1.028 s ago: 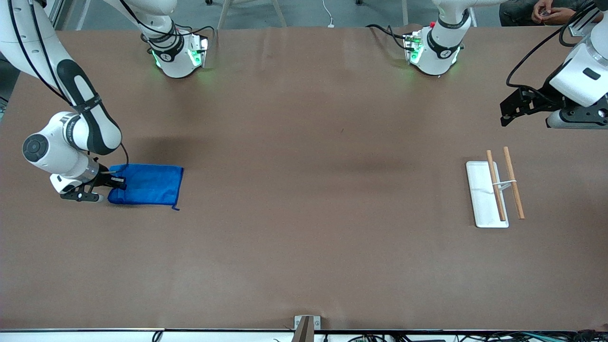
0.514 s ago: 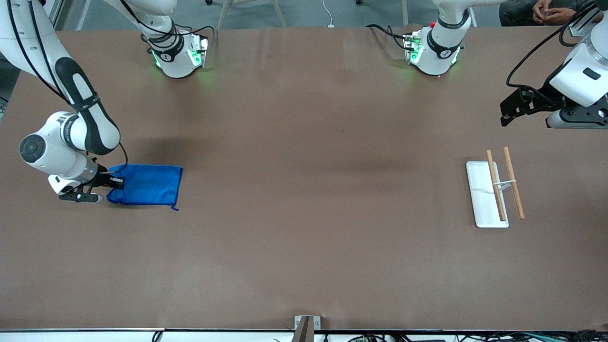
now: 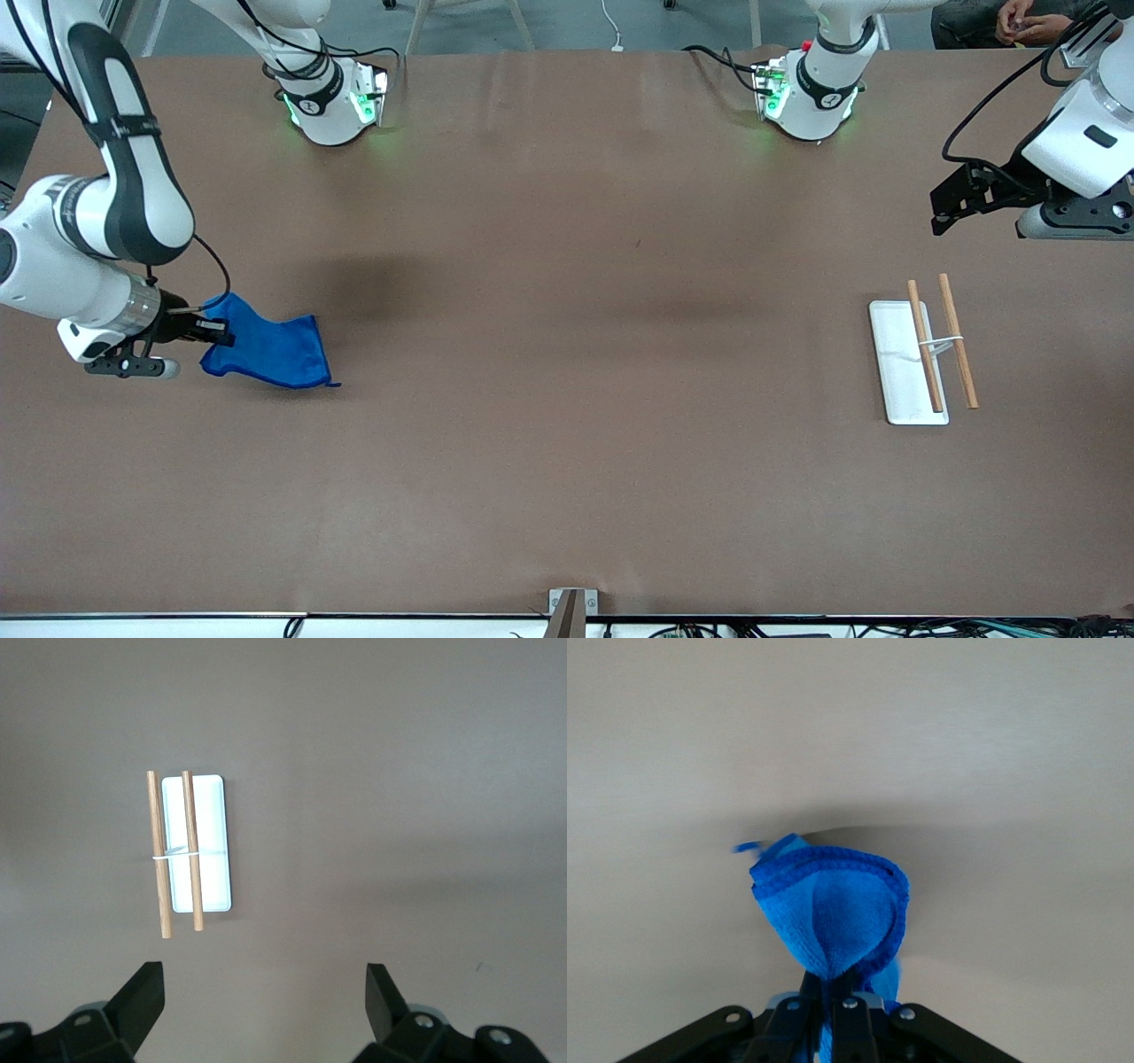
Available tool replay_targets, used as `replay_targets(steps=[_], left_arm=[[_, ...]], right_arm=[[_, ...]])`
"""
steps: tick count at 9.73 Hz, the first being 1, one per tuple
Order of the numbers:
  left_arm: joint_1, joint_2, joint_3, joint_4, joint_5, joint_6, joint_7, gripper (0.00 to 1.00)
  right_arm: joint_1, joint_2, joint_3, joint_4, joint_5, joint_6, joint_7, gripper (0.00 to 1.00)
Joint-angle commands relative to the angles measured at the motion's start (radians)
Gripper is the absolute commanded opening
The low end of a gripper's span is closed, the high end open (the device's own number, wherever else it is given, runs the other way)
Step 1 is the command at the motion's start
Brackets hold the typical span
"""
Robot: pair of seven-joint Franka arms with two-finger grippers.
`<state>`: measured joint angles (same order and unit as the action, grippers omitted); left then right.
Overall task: Right arm passes towel to left arm to hang
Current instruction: 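Lift the towel with the right gripper while the left gripper approaches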
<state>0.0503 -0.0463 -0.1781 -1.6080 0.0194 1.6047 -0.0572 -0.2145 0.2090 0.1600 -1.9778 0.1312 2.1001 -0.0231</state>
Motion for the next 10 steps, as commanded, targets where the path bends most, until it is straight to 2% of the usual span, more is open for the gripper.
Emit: replay_targets(steps=[1, 3, 5, 6, 8, 9, 10], left_arm=[[-0.003, 0.042, -0.007, 0.016, -0.015, -0.015, 0.0, 1.0], [0.003, 0.049, -0.008, 0.022, -0.128, -0.009, -0.006, 1.0], [-0.001, 0.052, -0.006, 0.06, -0.174, -0.009, -0.007, 1.0], [-0.006, 0.055, -0.008, 0.06, -0.194, -0.009, -0.007, 1.0], [-0.009, 0.115, -0.009, 0.062, -0.309, -0.005, -0.003, 1.0], [-0.017, 0.15, -0.011, 0.065, -0.353, 0.012, -0.003, 1.0], [-0.041, 0.176, -0.011, 0.077, -0.396, 0.046, -0.007, 1.0]], right_arm=[[0.117, -0.031, 0.004, 0.118, 0.066, -0.14, 0.185, 0.01], [0.235, -0.025, 0.003, 0.311, 0.137, -0.26, 0.392, 0.01], [0.317, -0.023, 0.003, 0.417, 0.279, -0.282, 0.506, 0.01], [0.349, -0.023, 0.001, 0.444, 0.38, -0.279, 0.518, 0.01], [0.392, -0.019, 0.003, 0.459, 0.589, -0.27, 0.517, 0.0], [0.438, -0.014, 0.001, 0.465, 0.698, -0.231, 0.515, 0.0], [0.475, -0.014, 0.003, 0.467, 0.768, -0.133, 0.517, 0.0]])
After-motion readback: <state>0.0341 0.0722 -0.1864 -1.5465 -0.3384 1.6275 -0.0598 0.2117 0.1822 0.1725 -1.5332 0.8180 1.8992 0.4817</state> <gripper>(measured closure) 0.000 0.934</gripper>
